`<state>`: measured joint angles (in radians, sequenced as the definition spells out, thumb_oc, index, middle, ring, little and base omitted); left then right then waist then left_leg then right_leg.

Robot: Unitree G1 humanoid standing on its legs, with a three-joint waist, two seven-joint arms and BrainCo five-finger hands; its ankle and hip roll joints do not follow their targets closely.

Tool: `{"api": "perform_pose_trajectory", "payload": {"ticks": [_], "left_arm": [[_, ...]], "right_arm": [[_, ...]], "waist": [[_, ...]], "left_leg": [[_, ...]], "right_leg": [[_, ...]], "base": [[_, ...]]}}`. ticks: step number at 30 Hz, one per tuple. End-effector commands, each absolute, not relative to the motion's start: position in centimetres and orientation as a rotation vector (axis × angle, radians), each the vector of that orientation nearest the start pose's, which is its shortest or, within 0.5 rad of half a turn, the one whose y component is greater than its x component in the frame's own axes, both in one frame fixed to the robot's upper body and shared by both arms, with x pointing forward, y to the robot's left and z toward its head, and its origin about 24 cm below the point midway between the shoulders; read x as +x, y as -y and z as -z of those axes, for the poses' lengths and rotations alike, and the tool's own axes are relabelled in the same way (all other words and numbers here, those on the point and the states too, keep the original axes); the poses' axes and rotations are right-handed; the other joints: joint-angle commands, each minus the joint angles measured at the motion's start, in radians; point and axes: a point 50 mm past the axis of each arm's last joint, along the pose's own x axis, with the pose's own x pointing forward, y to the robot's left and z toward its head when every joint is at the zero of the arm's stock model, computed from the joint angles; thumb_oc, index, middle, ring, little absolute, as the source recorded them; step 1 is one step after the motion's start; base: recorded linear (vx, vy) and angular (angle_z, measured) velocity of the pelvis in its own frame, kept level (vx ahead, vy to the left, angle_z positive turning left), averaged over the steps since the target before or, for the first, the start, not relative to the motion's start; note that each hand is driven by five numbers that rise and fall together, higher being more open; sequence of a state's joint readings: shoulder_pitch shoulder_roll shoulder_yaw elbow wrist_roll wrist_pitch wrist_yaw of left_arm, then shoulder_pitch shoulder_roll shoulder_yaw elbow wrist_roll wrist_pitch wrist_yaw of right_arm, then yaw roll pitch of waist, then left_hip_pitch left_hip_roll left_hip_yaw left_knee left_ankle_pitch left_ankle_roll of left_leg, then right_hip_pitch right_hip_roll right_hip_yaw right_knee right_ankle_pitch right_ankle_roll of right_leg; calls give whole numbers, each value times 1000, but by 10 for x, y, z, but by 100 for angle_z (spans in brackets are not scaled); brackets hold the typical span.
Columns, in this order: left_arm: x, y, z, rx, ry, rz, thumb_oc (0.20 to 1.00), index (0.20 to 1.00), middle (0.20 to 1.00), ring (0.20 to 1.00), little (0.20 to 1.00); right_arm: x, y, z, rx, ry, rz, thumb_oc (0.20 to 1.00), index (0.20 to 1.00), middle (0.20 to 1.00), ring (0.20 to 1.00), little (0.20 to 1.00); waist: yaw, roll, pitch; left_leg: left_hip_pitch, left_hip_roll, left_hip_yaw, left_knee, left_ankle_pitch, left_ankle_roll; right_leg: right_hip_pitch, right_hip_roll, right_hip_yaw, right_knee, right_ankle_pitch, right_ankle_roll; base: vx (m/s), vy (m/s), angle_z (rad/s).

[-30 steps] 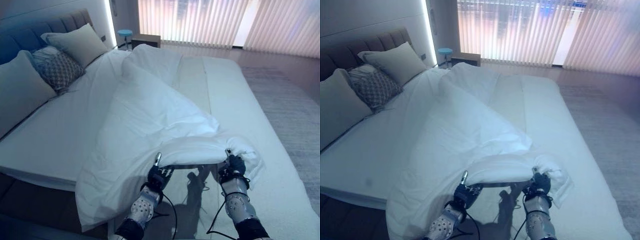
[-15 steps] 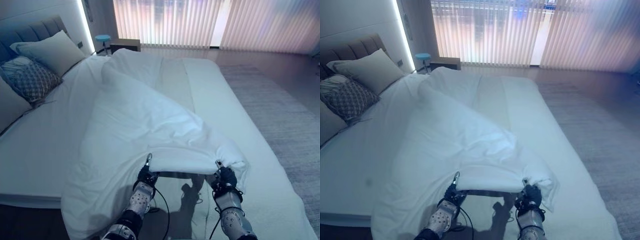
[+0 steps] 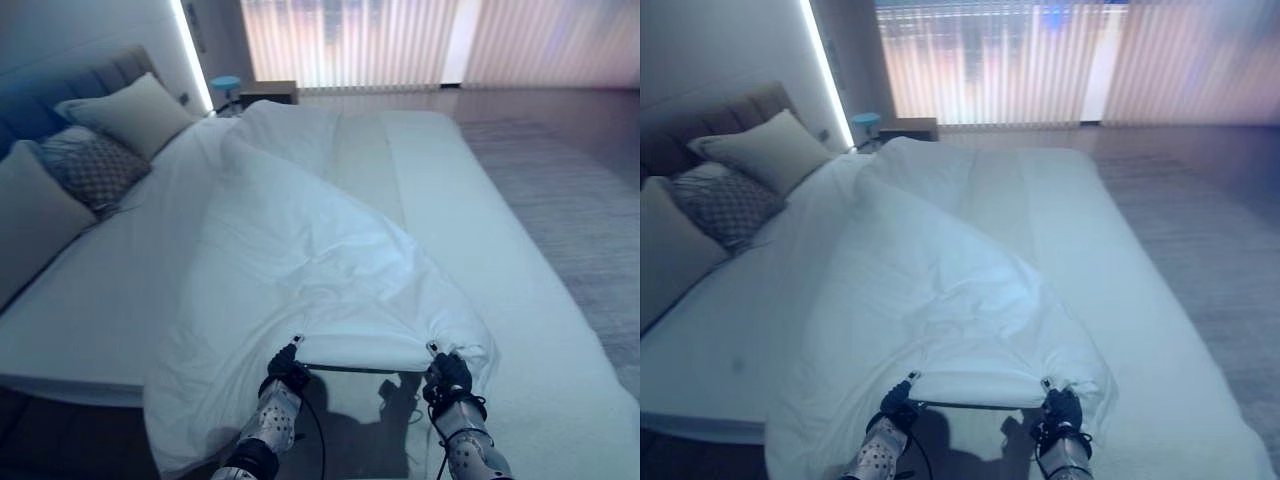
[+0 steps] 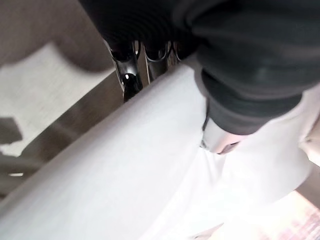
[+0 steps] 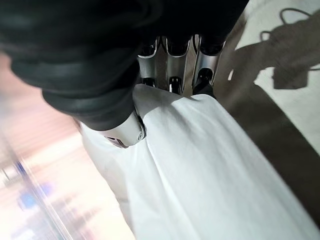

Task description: Make the bed

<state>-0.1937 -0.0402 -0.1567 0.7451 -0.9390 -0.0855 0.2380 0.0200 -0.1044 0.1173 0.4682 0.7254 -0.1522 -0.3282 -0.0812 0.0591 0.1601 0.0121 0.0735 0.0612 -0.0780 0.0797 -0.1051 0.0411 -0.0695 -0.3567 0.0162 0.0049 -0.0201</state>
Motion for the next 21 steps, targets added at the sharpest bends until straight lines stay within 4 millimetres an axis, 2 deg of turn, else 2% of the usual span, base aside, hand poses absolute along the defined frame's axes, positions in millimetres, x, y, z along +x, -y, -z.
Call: {"api": "perform_pose_trajectory", "payload": {"ticks": [1, 4, 5, 6, 7, 9, 10, 11, 12, 13, 16, 17, 18, 20, 21], "left_arm": [[255, -198, 48, -782, -276, -582, 200, 200, 200, 200, 200], [246, -206, 51, -790, -271, -610, 200, 200, 200, 200, 200], [246, -206, 52, -790, -271, -610, 200, 200, 200, 200, 200], [242, -210, 53, -793, -270, -621, 200, 200, 200, 200, 200], [241, -211, 53, -795, -265, -628, 200, 200, 200, 200, 200], [240, -212, 52, -794, -257, -625, 200, 200, 200, 200, 200], [244, -213, 48, -790, -237, -620, 200, 200, 200, 200, 200], [245, -212, 47, -788, -236, -598, 200, 200, 200, 200, 200], [249, -211, 45, -782, -233, -585, 200, 200, 200, 200, 200], [253, -208, 40, -762, -222, -544, 200, 200, 200, 200, 200], [263, -209, 32, -679, -215, -475, 200, 200, 200, 200, 200], [264, -210, 30, -640, -221, -455, 200, 200, 200, 200, 200], [264, -214, 30, -595, -226, -457, 200, 200, 200, 200, 200], [264, -215, 28, -599, -220, -454, 200, 200, 200, 200, 200], [263, -216, 29, -593, -222, -450, 200, 200, 200, 200, 200]], "right_arm": [[221, 245, 40, 395, -272, 602, 200, 200, 200, 200, 200], [223, 237, 48, 405, -322, 555, 200, 200, 200, 200, 200], [223, 238, 48, 405, -322, 554, 200, 200, 200, 200, 200], [224, 233, 51, 393, -350, 518, 200, 200, 200, 200, 200], [225, 231, 53, 384, -368, 497, 200, 200, 200, 200, 200], [228, 224, 53, 374, -380, 450, 200, 200, 200, 200, 200], [230, 221, 53, 385, -379, 428, 200, 200, 200, 200, 200], [230, 218, 54, 374, -394, 409, 200, 200, 200, 200, 200], [230, 216, 54, 392, -393, 395, 200, 200, 200, 200, 200], [228, 216, 55, 399, -402, 399, 200, 200, 200, 200, 200], [226, 204, 61, 444, -426, 374, 200, 200, 200, 200, 200], [225, 201, 63, 446, -440, 368, 200, 200, 200, 200, 200], [228, 194, 64, 449, -445, 354, 200, 200, 200, 200, 200], [233, 183, 63, 466, -448, 313, 200, 200, 200, 200, 200], [232, 178, 65, 469, -459, 294, 200, 200, 200, 200, 200]], "waist": [[30, -61, -16], [47, -59, -35], [46, -58, -35], [50, -48, -49], [53, -39, -55], [65, -31, -60], [72, -32, -66], [70, -37, -69], [63, -53, -71], [58, -66, -68], [57, -104, -54], [61, -107, -52], [65, -105, -39], [76, -89, -27], [83, -85, -32]], "left_leg": [[45, -13, -12, 82, -72, 23], [61, 51, -78, 117, -62, 19], [62, 53, -78, 116, -63, 18], [66, 93, -119, 134, -29, 0], [66, 112, -136, 138, -10, -17], [69, 119, -167, 149, -21, -33], [74, 96, -212, 150, -66, -36], [63, 73, -205, 155, -100, -25], [60, 52, -189, 165, -161, -15], [48, 27, -171, 195, -192, -5], [22, -37, -129, 219, -241, 31], [16, -48, -114, 221, -240, 41], [6, -60, -101, 232, -235, 51], [-11, -77, -92, 211, -195, 69], [-16, -89, -90, 180, -162, 83]], "right_leg": [[-84, -53, 78, 32, 39, 116], [-104, -84, 112, 32, 51, 135], [-104, -84, 112, 33, 50, 135], [-112, -111, 131, 36, 60, 152], [-118, -131, 141, 34, 73, 167], [-134, -158, 173, 28, 102, 188], [-143, -186, 204, -1, 162, 214], [-150, -197, 215, -7, 162, 214], [-150, -230, 228, -32, 193, 226], [-147, -252, 242, -51, 218, 234], [-174, -297, 263, -99, 299, 245], [-179, -301, 249, -98, 283, 238], [-197, -308, 231, -71, 292, 230], [-204, -271, 209, 63, 199, 196], [-189, -238, 197, 141, 153, 178]], "base": [[-101, 236, 23], [-39, 207, 4], [-49, 342, 14], [-67, 421, 10], [-104, 581, 5], [-120, 521, -18], [-156, 514, -36], [-192, 589, -49], [-199, 493, -64], [-226, 589, -43], [-266, 554, 7], [-298, 578, 1], [-328, 555, -14], [-326, 531, -32], [-258, 472, -33]]}}
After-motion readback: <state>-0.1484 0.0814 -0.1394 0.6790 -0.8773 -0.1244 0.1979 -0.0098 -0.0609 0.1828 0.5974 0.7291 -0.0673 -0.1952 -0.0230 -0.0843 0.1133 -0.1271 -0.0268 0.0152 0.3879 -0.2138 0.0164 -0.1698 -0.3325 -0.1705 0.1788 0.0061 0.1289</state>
